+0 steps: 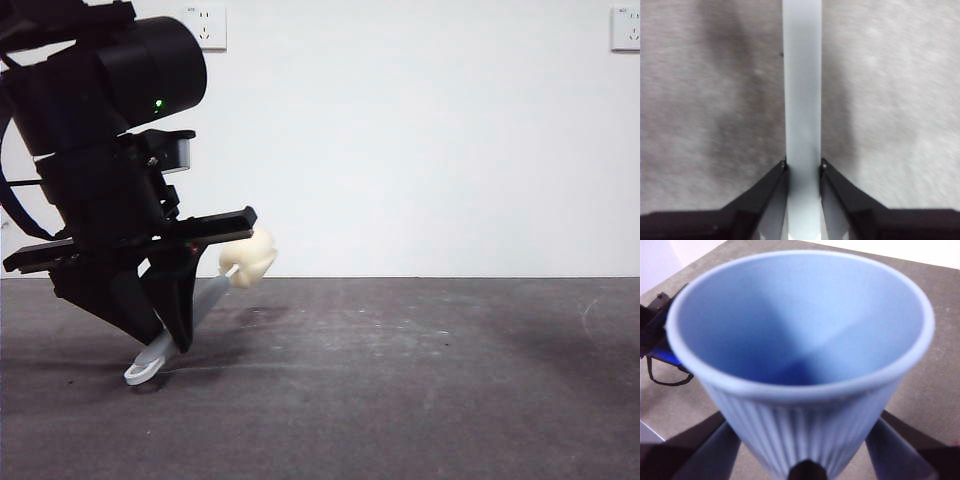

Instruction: Pick up the cup brush,pick up the cup,insert the brush into the cup,clean the cup,put the cup brush back,put the cup back to the fixed position on the table

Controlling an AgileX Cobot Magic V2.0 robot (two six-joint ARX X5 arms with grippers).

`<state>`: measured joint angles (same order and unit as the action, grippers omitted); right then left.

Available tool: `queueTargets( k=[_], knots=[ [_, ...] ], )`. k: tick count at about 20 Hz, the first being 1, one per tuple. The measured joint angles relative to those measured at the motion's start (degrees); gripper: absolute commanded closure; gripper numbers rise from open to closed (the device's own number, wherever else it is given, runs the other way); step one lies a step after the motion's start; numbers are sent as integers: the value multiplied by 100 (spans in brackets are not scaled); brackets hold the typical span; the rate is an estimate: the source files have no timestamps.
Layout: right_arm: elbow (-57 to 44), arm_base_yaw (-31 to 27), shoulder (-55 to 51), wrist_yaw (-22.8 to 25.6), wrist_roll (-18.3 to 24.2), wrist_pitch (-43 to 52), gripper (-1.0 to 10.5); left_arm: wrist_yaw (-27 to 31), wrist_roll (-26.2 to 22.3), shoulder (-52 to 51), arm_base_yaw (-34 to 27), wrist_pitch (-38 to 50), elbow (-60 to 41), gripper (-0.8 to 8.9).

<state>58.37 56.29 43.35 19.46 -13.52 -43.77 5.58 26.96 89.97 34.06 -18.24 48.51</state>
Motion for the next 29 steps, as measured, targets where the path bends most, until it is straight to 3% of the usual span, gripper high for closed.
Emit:
queueTargets(
  k=[14,16,19,29],
  knots=[
    [0,146,22,-164,-4,-31,959,-251,-2,302,-131,284,0,821],
    [0,146,22,-170,-4,-31,959,-321,-2,302,-131,278,0,762],
    [0,146,22,-170,-4,-31,959,-516,0,302,-133,232,0,462],
    [-37,149,72,-125,55,160,959,-688,-83,243,-129,94,72,455]
  ],
)
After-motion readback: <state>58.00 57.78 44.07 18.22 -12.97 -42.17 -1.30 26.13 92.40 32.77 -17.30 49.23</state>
